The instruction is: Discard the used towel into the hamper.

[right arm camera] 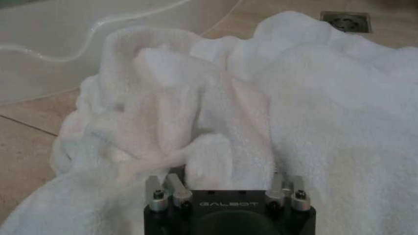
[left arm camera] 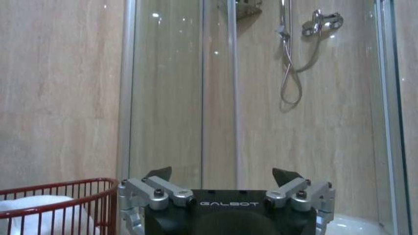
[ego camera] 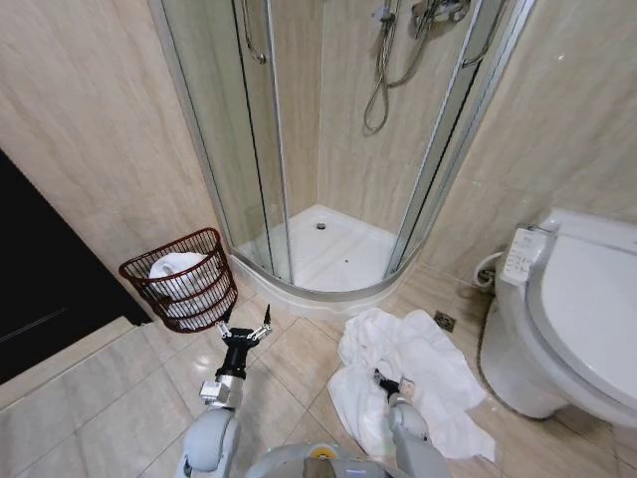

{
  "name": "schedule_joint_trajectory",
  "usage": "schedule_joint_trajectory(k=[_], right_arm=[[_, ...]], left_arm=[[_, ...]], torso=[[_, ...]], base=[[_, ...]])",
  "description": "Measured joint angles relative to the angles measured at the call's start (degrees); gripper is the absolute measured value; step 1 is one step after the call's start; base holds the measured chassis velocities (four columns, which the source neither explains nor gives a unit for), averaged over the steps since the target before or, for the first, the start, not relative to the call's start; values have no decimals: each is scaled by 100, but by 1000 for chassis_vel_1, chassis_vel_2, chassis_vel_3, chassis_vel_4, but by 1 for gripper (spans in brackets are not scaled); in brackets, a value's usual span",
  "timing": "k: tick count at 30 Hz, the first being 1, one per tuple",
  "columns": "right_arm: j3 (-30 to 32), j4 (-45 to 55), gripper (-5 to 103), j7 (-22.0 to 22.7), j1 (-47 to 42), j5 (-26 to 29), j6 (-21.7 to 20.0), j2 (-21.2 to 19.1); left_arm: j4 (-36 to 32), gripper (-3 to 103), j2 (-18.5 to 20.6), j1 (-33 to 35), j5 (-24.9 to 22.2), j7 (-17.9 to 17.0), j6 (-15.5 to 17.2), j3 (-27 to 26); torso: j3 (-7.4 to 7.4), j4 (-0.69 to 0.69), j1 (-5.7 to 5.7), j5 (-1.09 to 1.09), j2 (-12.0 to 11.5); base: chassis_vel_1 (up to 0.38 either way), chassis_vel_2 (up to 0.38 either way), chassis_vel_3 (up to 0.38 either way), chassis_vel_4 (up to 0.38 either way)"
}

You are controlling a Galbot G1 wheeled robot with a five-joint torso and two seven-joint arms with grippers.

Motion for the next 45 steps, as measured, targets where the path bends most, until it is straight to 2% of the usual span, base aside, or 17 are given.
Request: schedule_joint_trajectory(k=[2, 3, 5, 6, 8, 9, 12, 13, 14, 19, 30, 36, 42, 45], right_arm=[[0, -87, 58, -15, 52, 0, 48, -11], [0, -87, 58, -15, 52, 0, 48, -11], [0, -134, 48, -38, 75, 11, 80, -44], [0, -134, 48, -38, 75, 11, 80, -44], [-2, -167, 37, -76, 86, 53, 104, -90], [-2, -167, 37, -76, 86, 53, 104, -90], [11, -272, 20, -116, 130, 88, 216, -127], [11, -272, 20, -116, 130, 88, 216, -127], [15, -283, 15, -129, 137, 94, 251, -135], [14, -77, 5, -201, 40, 148, 296, -187], [-7, 815, 5, -205, -312, 214, 359, -246], [-18, 1634, 5, -150, -731, -75, 697, -323], [25, 2738, 5, 209, -1136, -524, 1011, -407], [93, 3321, 5, 230, -1379, -649, 1097, -443]], left_arm=[[12, 100, -6, -4, 24, 0, -12, 5], [12, 100, -6, -4, 24, 0, -12, 5], [25, 100, -44, 4, 59, 2, -28, 23], [25, 100, -44, 4, 59, 2, -28, 23], [27, 100, -114, 9, 105, 30, -41, 24], [27, 100, -114, 9, 105, 30, -41, 24], [57, 100, -164, -16, 116, 67, -74, 21], [57, 100, -164, -16, 116, 67, -74, 21], [83, 100, -165, -32, 120, 69, -109, 21], [144, 100, -231, -64, 145, 86, -179, 25], [13, 100, -225, 21, 143, 87, -311, 6], [-69, 100, -235, 69, 87, -6, -407, -44], [-108, 100, -215, -22, 0, -7, -286, -105], [-64, 100, -227, -49, 0, -1, -261, -80]], torso=[[0, 0, 0, 0, 0], [0, 0, 0, 0, 0], [0, 0, 0, 0, 0], [0, 0, 0, 0, 0], [0, 0, 0, 0, 0], [0, 0, 0, 0, 0], [0, 0, 0, 0, 0], [0, 0, 0, 0, 0], [0, 0, 0, 0, 0], [0, 0, 0, 1, 0], [0, 0, 0, 0, 0], [0, 0, 0, 0, 0], [0, 1, 0, 0, 0], [1, 0, 0, -1, 0]], base=[[0, 0, 0, 0], [0, 0, 0, 0], [0, 0, 0, 0], [0, 0, 0, 0], [0, 0, 0, 0], [0, 0, 0, 0], [0, 0, 0, 0], [0, 0, 0, 0], [0, 0, 0, 0], [0, 0, 0, 0], [0, 0, 0, 0], [0, 0, 0, 0], [0, 0, 0, 0], [0, 0, 0, 0]])
